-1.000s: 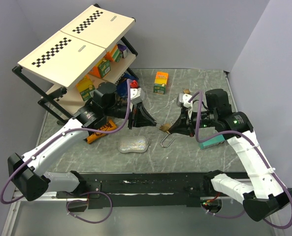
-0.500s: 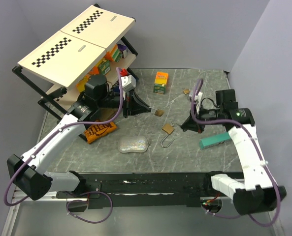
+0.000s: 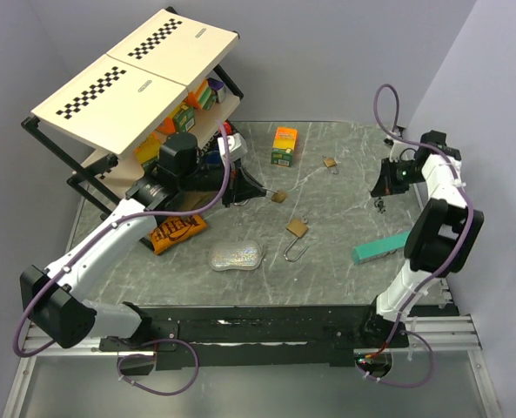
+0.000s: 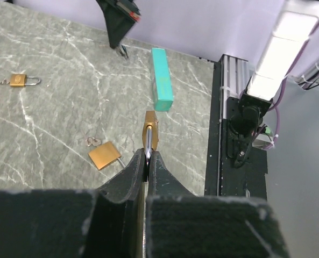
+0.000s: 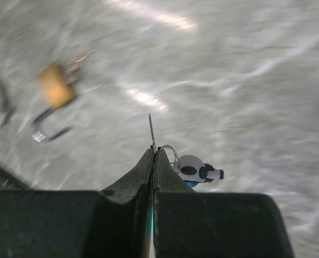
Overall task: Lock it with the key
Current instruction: Place the key at the center of the board.
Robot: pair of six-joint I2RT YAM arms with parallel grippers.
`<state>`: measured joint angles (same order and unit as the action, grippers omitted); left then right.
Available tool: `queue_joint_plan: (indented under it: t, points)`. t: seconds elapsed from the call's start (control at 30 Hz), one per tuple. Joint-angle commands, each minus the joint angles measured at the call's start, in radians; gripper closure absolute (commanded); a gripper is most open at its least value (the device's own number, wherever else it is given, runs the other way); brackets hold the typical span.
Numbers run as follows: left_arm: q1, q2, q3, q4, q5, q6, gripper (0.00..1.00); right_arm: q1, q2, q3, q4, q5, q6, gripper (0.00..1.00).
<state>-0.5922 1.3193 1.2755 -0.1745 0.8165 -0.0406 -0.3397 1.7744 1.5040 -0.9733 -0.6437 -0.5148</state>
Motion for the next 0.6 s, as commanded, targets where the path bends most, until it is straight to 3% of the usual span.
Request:
queue_joint_plan:
  t: [0.0, 0.23, 0.57]
  points:
    - [-0.006, -0.005, -0.022, 0.033, -0.017, 0.015, 0.99, -0.005, 0.114, 0.114, 0.042, 0.099, 0.07, 1.0]
    - [-0.008, 0.008, -0.047, 0.035, -0.037, 0.018, 0.99, -0.009, 0.273, 0.217, 0.108, 0.173, 0.202, 1.0]
    - [-0.006, 0.035, -0.074, 0.04, -0.036, -0.001, 0.99, -0.007, 0.428, 0.36, 0.117, 0.228, 0.266, 0.98]
